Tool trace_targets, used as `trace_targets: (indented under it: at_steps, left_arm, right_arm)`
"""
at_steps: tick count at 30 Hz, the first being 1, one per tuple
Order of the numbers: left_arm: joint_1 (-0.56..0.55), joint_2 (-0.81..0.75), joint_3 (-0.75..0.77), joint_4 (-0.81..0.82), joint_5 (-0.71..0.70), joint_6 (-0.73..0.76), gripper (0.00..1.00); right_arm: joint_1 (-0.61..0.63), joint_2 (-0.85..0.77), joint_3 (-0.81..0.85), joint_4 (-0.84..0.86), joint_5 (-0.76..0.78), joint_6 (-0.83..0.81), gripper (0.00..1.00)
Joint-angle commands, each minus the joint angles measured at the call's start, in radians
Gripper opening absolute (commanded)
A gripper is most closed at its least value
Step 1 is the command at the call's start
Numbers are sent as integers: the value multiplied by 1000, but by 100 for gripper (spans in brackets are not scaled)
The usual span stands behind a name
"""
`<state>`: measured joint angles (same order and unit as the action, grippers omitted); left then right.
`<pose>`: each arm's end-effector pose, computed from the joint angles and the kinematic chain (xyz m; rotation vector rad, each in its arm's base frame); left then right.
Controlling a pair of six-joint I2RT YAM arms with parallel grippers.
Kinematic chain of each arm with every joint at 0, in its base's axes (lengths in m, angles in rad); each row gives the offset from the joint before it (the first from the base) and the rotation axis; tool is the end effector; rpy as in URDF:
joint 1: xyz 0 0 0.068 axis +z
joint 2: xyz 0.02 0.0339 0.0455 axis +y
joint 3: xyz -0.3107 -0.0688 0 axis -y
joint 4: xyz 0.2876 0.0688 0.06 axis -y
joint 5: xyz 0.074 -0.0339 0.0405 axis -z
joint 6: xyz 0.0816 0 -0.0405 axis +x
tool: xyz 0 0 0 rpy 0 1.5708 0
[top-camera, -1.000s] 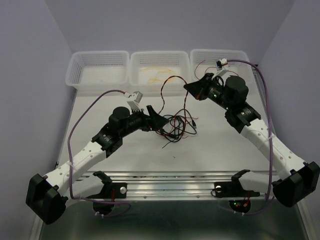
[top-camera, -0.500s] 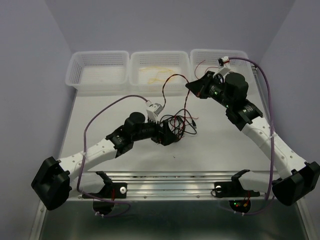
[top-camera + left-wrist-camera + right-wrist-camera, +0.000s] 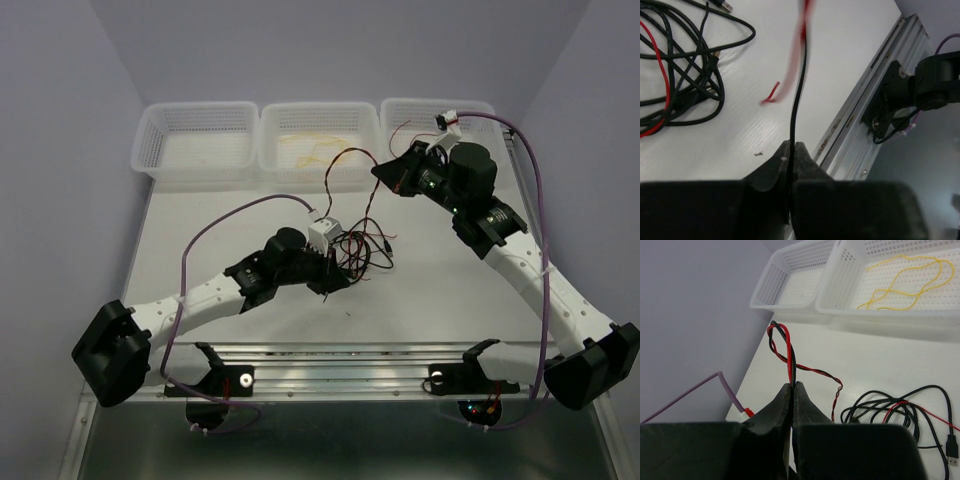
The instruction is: Untangle the cables
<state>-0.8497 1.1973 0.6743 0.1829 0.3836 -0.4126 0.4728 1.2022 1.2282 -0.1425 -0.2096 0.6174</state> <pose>0.1929 -0.2657 0.2612 0.7230 1.9505 -1.1828 0.3010 0.1730 0.4529 -0.0375 1.7850 0.9800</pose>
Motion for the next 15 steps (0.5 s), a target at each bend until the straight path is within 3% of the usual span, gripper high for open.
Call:
trace_targets:
  at_steps: [1, 5, 6, 8, 9, 11, 15]
  left_arm:
    - [-8, -14, 64, -16, -3, 20, 0]
    - [-12, -79, 53, -19, -29, -15, 0]
    - [-12, -106, 51, -19, -35, -25, 0]
    - [-12, -133, 51, -19, -38, -55, 0]
    - [-12, -155, 51, -17, -31, -66, 0]
    - [-12, -182, 54, -19, -34, -104, 0]
    - [-12, -199, 86, -48, -66, -181, 0]
  right_arm:
    - [6, -6, 56, -2, 16, -31, 1]
    - [6, 36, 65, -68, 85, -82, 1]
    - [6, 46, 62, -95, 85, -102, 7]
    - [6, 69, 33, -114, 64, -132, 30]
    - [6, 72, 16, -111, 47, -140, 65]
    - [6, 68, -41, -103, 32, -157, 100]
    - [6, -4, -139, -91, 53, -165, 100]
